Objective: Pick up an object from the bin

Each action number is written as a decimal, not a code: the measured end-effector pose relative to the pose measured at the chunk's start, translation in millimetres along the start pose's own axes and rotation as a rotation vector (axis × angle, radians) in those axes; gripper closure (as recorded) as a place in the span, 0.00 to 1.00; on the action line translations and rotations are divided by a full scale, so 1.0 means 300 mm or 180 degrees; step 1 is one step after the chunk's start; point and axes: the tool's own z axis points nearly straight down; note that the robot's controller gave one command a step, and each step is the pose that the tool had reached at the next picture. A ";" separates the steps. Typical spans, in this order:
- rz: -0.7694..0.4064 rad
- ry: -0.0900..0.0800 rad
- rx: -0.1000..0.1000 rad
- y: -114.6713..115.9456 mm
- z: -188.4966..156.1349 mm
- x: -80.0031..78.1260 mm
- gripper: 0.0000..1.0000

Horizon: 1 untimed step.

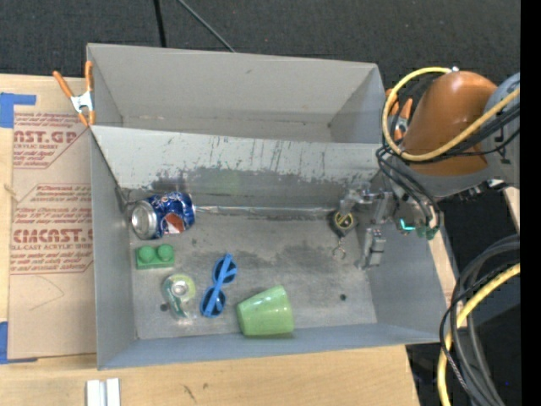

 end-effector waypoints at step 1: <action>0.0346 0.0000 -0.0014 0.367 0.097 0.226 0.00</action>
Offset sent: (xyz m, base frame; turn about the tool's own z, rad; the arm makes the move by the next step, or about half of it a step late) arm -0.0656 0.1042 -0.0268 0.1159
